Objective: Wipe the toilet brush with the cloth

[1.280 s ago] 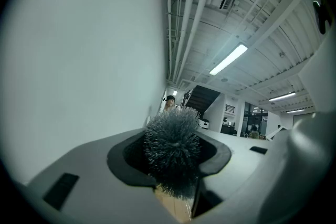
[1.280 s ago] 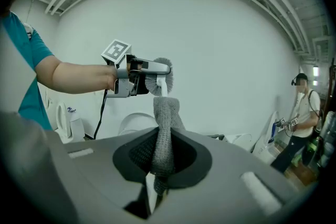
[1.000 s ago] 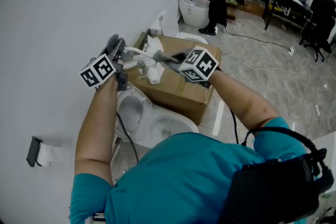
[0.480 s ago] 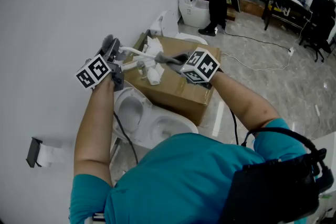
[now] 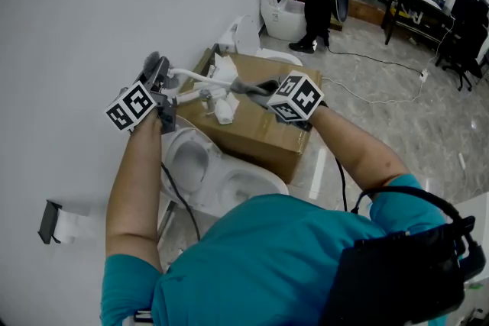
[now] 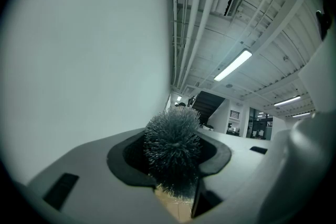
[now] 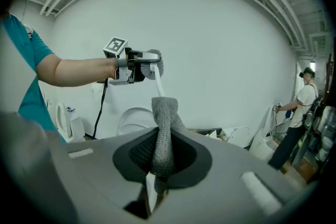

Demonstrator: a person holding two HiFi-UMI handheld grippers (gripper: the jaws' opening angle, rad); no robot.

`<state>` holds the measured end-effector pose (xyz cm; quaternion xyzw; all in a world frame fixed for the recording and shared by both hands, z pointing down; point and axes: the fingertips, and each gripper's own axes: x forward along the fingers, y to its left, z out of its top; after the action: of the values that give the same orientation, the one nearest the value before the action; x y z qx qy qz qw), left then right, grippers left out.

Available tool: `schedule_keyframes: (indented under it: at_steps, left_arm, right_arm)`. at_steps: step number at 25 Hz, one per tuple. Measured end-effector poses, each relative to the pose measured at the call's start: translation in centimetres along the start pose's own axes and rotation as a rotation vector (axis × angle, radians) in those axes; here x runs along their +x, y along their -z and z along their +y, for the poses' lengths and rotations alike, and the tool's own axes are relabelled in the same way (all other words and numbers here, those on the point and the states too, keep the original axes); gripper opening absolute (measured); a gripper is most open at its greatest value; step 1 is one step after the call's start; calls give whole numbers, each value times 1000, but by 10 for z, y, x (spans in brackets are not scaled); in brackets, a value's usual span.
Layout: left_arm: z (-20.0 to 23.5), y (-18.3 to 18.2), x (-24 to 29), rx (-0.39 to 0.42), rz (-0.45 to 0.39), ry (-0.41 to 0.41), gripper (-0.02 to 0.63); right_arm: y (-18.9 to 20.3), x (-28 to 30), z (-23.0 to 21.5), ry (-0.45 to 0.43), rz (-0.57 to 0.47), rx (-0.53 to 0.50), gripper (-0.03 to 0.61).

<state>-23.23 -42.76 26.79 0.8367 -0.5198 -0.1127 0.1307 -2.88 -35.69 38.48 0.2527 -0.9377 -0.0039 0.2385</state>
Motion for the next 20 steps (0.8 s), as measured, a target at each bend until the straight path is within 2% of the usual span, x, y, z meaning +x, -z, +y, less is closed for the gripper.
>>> schedule_keyframes:
  at_steps: [20]
  left_arm:
    - [8,-15,-8,17,-36,2,186]
  right_arm:
    - [22,-10,-10,16,16,38,20]
